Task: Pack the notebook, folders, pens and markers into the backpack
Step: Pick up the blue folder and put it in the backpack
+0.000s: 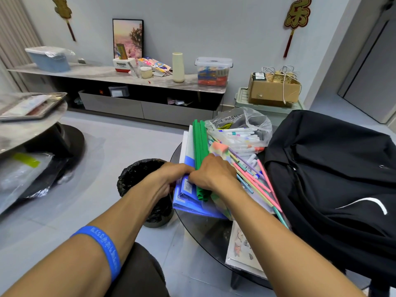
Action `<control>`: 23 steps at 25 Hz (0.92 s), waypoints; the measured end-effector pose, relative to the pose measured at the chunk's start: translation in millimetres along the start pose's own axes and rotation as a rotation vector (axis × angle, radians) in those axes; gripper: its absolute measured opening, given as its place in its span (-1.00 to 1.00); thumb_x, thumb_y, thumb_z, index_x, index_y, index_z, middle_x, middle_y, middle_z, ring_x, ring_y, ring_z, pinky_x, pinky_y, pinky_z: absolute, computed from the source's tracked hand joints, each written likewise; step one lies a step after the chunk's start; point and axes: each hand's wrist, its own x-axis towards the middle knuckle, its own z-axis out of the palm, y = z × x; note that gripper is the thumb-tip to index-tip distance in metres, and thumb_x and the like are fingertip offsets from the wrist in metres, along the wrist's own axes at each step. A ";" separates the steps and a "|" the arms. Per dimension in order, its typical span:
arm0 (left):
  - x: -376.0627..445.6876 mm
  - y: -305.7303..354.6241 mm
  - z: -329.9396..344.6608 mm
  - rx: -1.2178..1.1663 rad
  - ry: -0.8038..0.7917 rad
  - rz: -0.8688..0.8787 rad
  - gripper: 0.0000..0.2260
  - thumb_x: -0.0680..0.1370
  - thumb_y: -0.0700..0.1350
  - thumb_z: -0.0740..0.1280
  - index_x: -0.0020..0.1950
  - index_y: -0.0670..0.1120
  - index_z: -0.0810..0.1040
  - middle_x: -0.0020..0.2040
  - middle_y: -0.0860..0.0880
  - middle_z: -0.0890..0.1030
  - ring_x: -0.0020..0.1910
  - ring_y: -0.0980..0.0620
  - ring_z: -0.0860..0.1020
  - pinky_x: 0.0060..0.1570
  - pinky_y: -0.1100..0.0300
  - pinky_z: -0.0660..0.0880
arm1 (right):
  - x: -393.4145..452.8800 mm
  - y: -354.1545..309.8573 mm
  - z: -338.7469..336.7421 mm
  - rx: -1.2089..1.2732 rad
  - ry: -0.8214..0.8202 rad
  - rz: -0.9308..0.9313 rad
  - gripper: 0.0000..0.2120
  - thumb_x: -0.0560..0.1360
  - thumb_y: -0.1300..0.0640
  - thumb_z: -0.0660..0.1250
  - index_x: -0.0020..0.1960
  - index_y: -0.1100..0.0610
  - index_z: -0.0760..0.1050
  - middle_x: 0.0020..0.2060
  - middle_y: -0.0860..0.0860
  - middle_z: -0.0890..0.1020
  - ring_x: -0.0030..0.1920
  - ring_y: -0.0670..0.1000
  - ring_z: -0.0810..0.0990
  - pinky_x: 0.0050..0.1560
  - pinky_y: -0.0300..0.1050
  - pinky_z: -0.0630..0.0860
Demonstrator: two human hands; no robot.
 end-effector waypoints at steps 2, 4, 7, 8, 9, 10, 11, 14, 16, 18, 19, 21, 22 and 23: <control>-6.1 0.1 5.7 -0.017 -0.026 0.013 -0.82 0.43 -0.29 0.36 0.00 -0.28 0.62 -0.30 -0.18 0.70 -0.41 -0.08 0.66 -0.44 0.14 0.60 | 0.4 -1.0 3.5 -0.004 -0.008 -0.019 -0.22 0.42 -0.13 0.28 0.54 0.06 0.07 0.39 0.14 0.39 0.33 0.22 0.44 0.03 0.01 0.41; -11.4 4.0 7.7 -0.085 -0.024 0.046 -0.86 0.42 -0.34 0.34 -0.04 -0.30 0.61 -0.34 -0.20 0.68 -0.44 -0.10 0.65 -0.47 0.11 0.58 | 1.9 -1.0 3.1 -0.016 -0.014 -0.042 -0.19 0.46 -0.12 0.24 0.58 -0.08 -0.12 0.47 0.16 0.27 0.37 0.24 0.40 0.12 0.06 0.42; -24.4 18.1 -2.2 -0.113 0.087 0.138 -0.84 0.33 -0.36 0.40 -0.10 -0.33 0.60 -0.26 -0.28 0.68 -0.38 -0.16 0.64 -0.31 -0.08 0.65 | 4.2 1.8 -3.6 -0.010 0.008 -0.029 -0.18 0.47 -0.07 0.24 0.58 -0.07 -0.14 0.48 0.18 0.25 0.36 0.24 0.40 0.11 0.06 0.41; -29.7 23.4 -9.8 -0.093 0.138 0.180 -0.82 0.31 -0.35 0.42 -0.10 -0.32 0.60 -0.22 -0.29 0.68 -0.34 -0.18 0.64 -0.24 -0.13 0.64 | 4.5 3.1 -6.6 -0.004 0.008 -0.021 -0.18 0.47 -0.05 0.24 0.58 -0.06 -0.14 0.48 0.17 0.25 0.37 0.24 0.39 0.11 0.06 0.40; -34.7 28.8 -18.4 -0.072 0.197 0.230 -0.81 0.29 -0.33 0.43 -0.11 -0.29 0.60 -0.21 -0.26 0.68 -0.32 -0.18 0.64 -0.21 -0.13 0.63 | 4.5 5.2 -9.1 -0.003 0.004 -0.014 -0.19 0.46 -0.03 0.24 0.58 -0.06 -0.13 0.47 0.17 0.26 0.37 0.24 0.39 0.12 0.06 0.40; -39.6 33.8 -28.7 -0.053 0.263 0.295 -0.80 0.28 -0.30 0.44 -0.12 -0.26 0.61 -0.24 -0.21 0.67 -0.32 -0.15 0.64 -0.25 -0.06 0.63 | 4.9 7.4 -10.5 -0.008 0.000 -0.010 -0.20 0.46 -0.01 0.23 0.58 -0.04 -0.11 0.46 0.16 0.27 0.37 0.23 0.39 0.12 0.06 0.40; -44.8 37.0 -38.7 -0.035 0.335 0.369 -0.81 0.26 -0.27 0.45 -0.14 -0.21 0.62 -0.29 -0.13 0.66 -0.34 -0.12 0.62 -0.33 0.04 0.62 | 4.9 9.4 -10.7 -0.010 -0.004 -0.011 -0.23 0.46 0.00 0.23 0.57 -0.02 -0.06 0.45 0.16 0.30 0.36 0.24 0.41 0.08 0.06 0.39; -62.7 43.0 -55.5 0.029 0.508 0.549 -0.74 0.25 -0.14 0.44 -0.08 -0.07 0.61 -0.21 -0.03 0.66 -0.25 -0.09 0.64 -0.28 0.08 0.62 | 2.7 11.5 -7.2 -0.045 -0.024 -0.021 -0.30 0.45 0.00 0.23 0.53 -0.01 0.04 0.43 0.16 0.32 0.32 0.25 0.43 0.01 0.03 0.34; -70.0 46.0 -56.1 0.047 0.561 0.667 -0.67 0.26 -0.08 0.42 0.00 -0.04 0.55 -0.09 -0.05 0.66 -0.12 -0.14 0.64 -0.08 -0.09 0.61 | 0.5 9.2 -4.0 -0.074 -0.041 -0.024 -0.29 0.46 -0.03 0.23 0.54 -0.02 0.03 0.44 0.15 0.30 0.32 0.27 0.41 0.10 0.04 0.39; -73.3 48.3 -52.9 0.073 0.597 0.813 -0.68 0.29 -0.07 0.41 0.02 -0.05 0.51 -0.05 -0.06 0.65 -0.08 -0.16 0.62 -0.01 -0.13 0.57 | -2.2 7.0 -0.5 -0.099 -0.044 -0.024 -0.27 0.46 -0.07 0.23 0.55 -0.02 0.00 0.44 0.15 0.29 0.33 0.29 0.38 0.18 0.07 0.39; -74.0 49.4 -51.3 0.083 0.624 0.877 -0.68 0.31 -0.07 0.41 0.02 -0.06 0.50 -0.06 -0.05 0.65 -0.09 -0.15 0.61 -0.02 -0.11 0.56 | -3.5 6.4 1.5 -0.111 -0.046 -0.020 -0.24 0.46 -0.09 0.22 0.56 -0.03 -0.05 0.45 0.15 0.26 0.35 0.30 0.34 0.21 0.09 0.38; -76.1 50.2 -47.5 0.085 0.682 0.984 -0.70 0.33 -0.08 0.41 0.02 -0.08 0.49 -0.10 -0.04 0.63 -0.14 -0.14 0.59 -0.07 -0.06 0.55 | -5.8 5.6 5.4 -0.122 -0.043 -0.005 -0.21 0.47 -0.13 0.22 0.58 -0.03 -0.10 0.46 0.15 0.22 0.36 0.31 0.29 0.24 0.13 0.36; -77.1 49.5 -45.8 0.074 0.709 1.021 -0.71 0.34 -0.09 0.41 0.02 -0.09 0.48 -0.12 -0.03 0.62 -0.16 -0.13 0.58 -0.10 -0.03 0.55 | -6.9 3.9 7.1 -0.132 -0.035 0.001 -0.20 0.47 -0.15 0.21 0.58 -0.03 -0.10 0.45 0.15 0.22 0.35 0.31 0.29 0.22 0.15 0.35; -78.7 49.1 -44.1 0.058 0.738 1.050 -0.72 0.35 -0.10 0.41 0.02 -0.10 0.47 -0.14 -0.02 0.60 -0.18 -0.13 0.57 -0.13 0.00 0.54 | -8.6 1.3 9.4 -0.156 -0.024 0.007 -0.20 0.47 -0.18 0.20 0.58 -0.03 -0.09 0.44 0.16 0.23 0.33 0.31 0.30 0.20 0.16 0.34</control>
